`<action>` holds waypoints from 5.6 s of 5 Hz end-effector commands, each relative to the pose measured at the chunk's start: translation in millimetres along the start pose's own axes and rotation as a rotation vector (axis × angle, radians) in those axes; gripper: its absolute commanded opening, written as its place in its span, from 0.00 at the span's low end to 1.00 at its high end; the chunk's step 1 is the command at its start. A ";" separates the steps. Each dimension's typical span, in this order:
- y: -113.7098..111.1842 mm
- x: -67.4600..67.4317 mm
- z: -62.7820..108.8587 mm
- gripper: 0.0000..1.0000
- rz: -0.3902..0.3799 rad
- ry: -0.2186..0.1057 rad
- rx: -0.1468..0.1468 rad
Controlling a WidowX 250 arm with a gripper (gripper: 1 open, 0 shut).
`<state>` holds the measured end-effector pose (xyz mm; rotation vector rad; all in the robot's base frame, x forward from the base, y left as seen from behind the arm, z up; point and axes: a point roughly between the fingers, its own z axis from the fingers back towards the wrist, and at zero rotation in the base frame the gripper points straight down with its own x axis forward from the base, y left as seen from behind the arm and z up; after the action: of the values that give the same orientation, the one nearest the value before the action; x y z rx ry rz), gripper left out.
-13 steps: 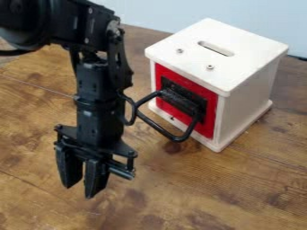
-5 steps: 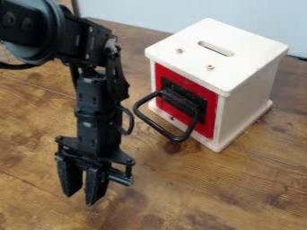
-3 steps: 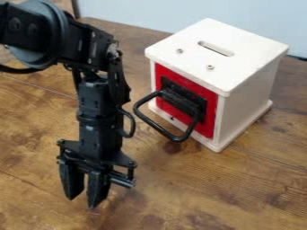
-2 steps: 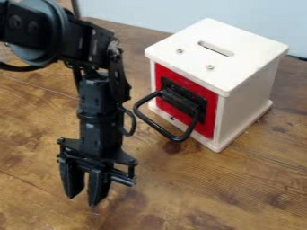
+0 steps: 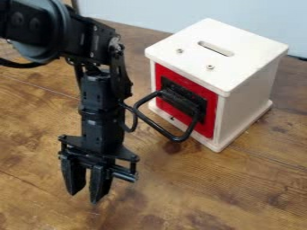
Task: Close the drawer
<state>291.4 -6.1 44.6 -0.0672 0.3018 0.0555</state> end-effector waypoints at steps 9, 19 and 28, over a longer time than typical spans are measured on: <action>-6.8 21.0 20.4 1.00 0.048 -0.069 -0.040; 0.6 48.7 55.3 1.00 0.020 -0.195 -0.100; -10.4 39.0 67.0 1.00 -0.109 -0.263 -0.080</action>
<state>345.0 -7.8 66.4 -0.1576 0.1252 -0.0186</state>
